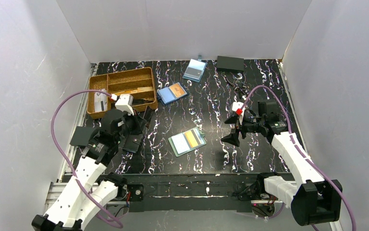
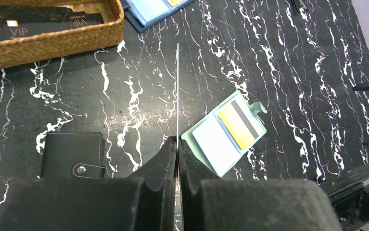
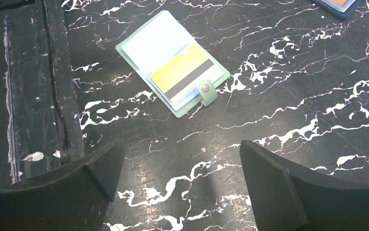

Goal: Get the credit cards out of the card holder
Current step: Place the credit card in the storage box.

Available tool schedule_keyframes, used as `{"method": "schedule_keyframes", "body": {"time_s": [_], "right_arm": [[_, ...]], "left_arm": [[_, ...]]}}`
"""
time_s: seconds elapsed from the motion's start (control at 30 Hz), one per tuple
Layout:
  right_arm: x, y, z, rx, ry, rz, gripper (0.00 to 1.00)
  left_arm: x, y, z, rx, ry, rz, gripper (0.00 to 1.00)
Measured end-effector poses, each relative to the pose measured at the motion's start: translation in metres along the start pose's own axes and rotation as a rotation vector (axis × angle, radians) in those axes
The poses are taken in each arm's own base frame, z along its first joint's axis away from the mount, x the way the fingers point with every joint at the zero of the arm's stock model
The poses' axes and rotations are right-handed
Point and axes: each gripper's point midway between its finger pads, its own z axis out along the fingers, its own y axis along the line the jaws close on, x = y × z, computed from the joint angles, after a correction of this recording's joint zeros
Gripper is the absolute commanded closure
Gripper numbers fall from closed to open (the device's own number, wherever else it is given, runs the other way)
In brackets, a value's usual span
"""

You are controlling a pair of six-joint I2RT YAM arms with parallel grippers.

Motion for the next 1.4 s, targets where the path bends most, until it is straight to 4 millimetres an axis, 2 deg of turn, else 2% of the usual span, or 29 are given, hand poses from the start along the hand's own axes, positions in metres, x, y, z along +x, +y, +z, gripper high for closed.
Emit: {"method": "schedule_keyframes", "body": {"time_s": [0.13,0.27,0.5,0.57,0.7,0.77,0.9,1.1,1.4], "right_arm": [[0.000,-0.001,0.000,0.003,0.002,0.001,0.02],[0.000,-0.001,0.000,0.004,0.002,0.000,0.02],[-0.001,-0.001,-0.001,0.010,0.002,-0.005,0.02],[-0.001,-0.001,-0.001,0.012,0.003,-0.007,0.02],[-0.001,-0.001,-0.001,0.012,0.002,-0.007,0.02],[-0.001,-0.001,-0.001,0.012,0.002,-0.007,0.02],[-0.001,-0.001,-0.001,0.012,0.002,-0.007,0.02],[-0.001,-0.001,-0.001,0.008,-0.001,-0.007,0.02],[0.000,0.000,0.000,-0.003,-0.003,0.002,0.02]], "left_arm": [[-0.001,0.003,0.009,0.026,0.039,-0.031,1.00],[-0.010,0.007,0.018,0.037,0.049,-0.055,1.00],[-0.026,0.032,0.043,0.052,0.088,-0.116,1.00],[-0.032,0.041,0.053,0.045,0.142,-0.081,1.00],[-0.058,0.062,0.078,0.003,0.226,0.078,1.00],[-0.062,0.073,0.086,-0.019,0.254,0.156,1.00],[-0.057,0.091,0.092,-0.025,0.304,0.348,1.00],[-0.054,0.102,0.101,0.034,0.337,0.580,1.00],[-0.027,0.129,0.147,0.103,0.476,0.716,1.00]]}}
